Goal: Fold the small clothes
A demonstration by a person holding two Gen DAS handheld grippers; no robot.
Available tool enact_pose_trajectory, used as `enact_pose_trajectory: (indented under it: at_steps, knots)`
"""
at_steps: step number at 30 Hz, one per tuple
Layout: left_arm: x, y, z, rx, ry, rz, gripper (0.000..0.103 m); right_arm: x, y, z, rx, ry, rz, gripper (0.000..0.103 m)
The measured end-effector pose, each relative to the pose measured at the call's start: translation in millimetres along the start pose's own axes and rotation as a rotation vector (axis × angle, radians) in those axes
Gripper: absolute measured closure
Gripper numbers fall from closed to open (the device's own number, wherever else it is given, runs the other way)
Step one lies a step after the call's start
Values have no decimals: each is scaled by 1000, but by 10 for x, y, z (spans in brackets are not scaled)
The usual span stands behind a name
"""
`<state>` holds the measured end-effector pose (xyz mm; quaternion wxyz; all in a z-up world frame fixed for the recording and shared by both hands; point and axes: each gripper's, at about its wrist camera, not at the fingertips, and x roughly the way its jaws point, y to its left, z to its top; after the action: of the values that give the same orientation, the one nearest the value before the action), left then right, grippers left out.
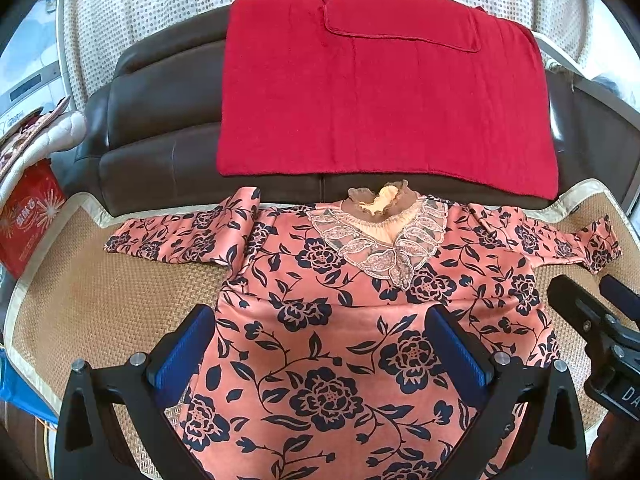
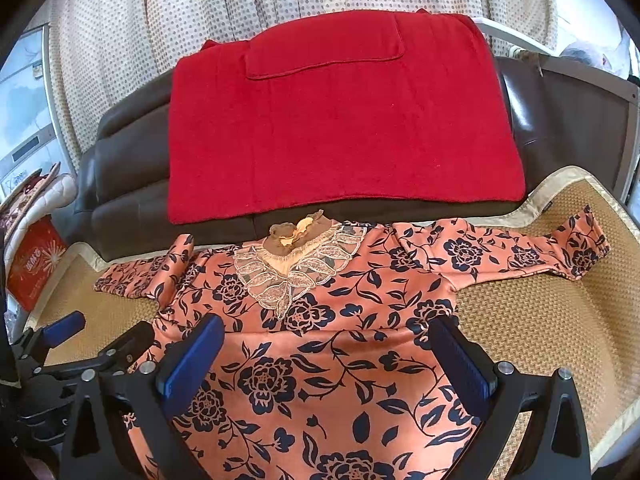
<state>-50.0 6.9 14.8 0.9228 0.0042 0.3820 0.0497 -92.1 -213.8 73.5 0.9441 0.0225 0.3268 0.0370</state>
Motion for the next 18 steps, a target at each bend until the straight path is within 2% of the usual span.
enact_pose_trajectory:
  at_steps: [4, 5, 7, 9, 12, 13, 15, 16, 18]
  knots:
    - [159, 67, -72, -9, 37, -11, 0, 154, -96, -60, 42, 83, 84, 0]
    - [220, 98, -100, -16, 54, -11, 0, 219, -211, -111, 89, 119, 134, 0]
    - [389, 215, -187, -54, 103, -18, 0, 323, -467, -204, 183, 126, 184, 0]
    - [535, 335, -263, -90, 144, -2, 0, 406, -846, -299, 277, 147, 168, 0]
    - [730, 523, -381, -131, 203, 35, 0, 434, -1568, -359, 426, 188, 98, 0]
    - [791, 586, -417, -144, 218, 49, 0, 428, -1878, -350, 476, 164, 61, 0]
    - [869, 668, -462, -159, 234, 67, 0, 379, -2513, -274, 543, 120, -92, 0]
    - [922, 715, -485, -168, 244, 79, 0, 363, -2858, -197, 541, 87, -206, 0]
    - [991, 761, -506, -178, 257, 94, 0, 388, -3250, -56, 511, 64, -337, 0]
